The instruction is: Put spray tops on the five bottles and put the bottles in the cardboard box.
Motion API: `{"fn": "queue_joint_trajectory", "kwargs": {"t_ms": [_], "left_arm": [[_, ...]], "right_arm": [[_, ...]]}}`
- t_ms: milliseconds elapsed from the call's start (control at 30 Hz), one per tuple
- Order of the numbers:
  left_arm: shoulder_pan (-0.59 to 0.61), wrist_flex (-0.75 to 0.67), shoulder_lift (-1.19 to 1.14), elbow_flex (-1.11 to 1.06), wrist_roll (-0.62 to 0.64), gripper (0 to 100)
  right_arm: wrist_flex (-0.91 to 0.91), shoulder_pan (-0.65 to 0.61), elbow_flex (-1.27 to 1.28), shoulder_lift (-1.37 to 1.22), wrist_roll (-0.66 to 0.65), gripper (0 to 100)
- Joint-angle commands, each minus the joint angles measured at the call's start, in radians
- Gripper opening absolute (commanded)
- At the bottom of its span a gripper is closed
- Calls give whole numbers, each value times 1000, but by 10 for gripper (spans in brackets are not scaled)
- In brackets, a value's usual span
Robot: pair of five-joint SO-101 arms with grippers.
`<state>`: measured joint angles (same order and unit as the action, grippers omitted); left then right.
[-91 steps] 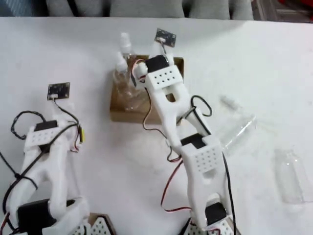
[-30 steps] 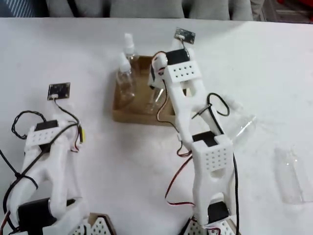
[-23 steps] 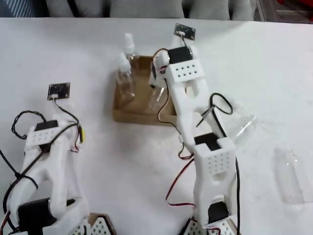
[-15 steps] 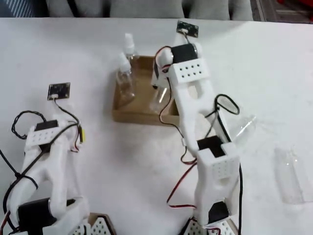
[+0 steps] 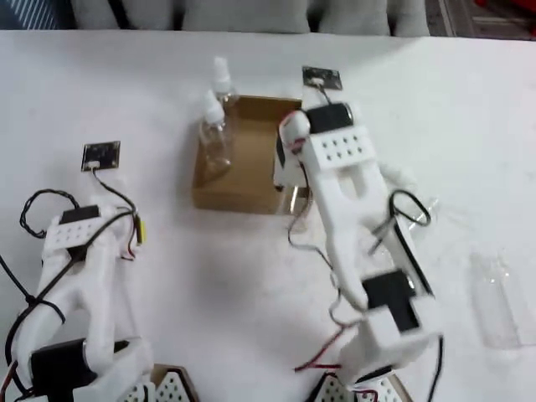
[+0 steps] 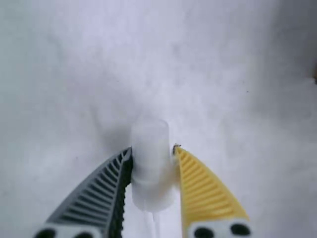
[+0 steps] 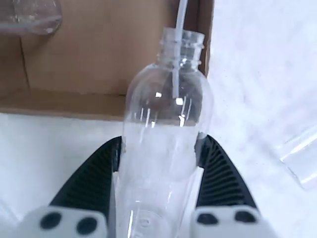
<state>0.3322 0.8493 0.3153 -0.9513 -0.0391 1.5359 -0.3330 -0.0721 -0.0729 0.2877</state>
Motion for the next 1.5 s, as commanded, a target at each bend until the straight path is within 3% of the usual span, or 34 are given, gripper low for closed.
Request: {"fn": "queue_joint_trajectory", "kwargs": {"t_ms": [0, 533, 833, 1000, 1133, 1233, 1467], "left_arm": [[-10, -21, 45, 5, -12, 20], [-10, -21, 44, 5, -14, 20], [-10, -21, 44, 5, -14, 20], [-10, -21, 44, 5, -14, 20], [-10, -21, 44, 5, -14, 20], [-10, -21, 44, 5, -14, 20], [-10, -21, 44, 5, -14, 20]], "right_arm": [[-93, 4, 195, 214, -81, 15], [-315, -54, 887, 659, -371, 15], [-381, -64, 973, 687, -381, 15], [-438, -157, 997, 684, -377, 22], [-529, -242, 1049, 684, -361, 124], [-587, -251, 1074, 684, -265, 216], [-533, -249, 1053, 694, -264, 350]]}}
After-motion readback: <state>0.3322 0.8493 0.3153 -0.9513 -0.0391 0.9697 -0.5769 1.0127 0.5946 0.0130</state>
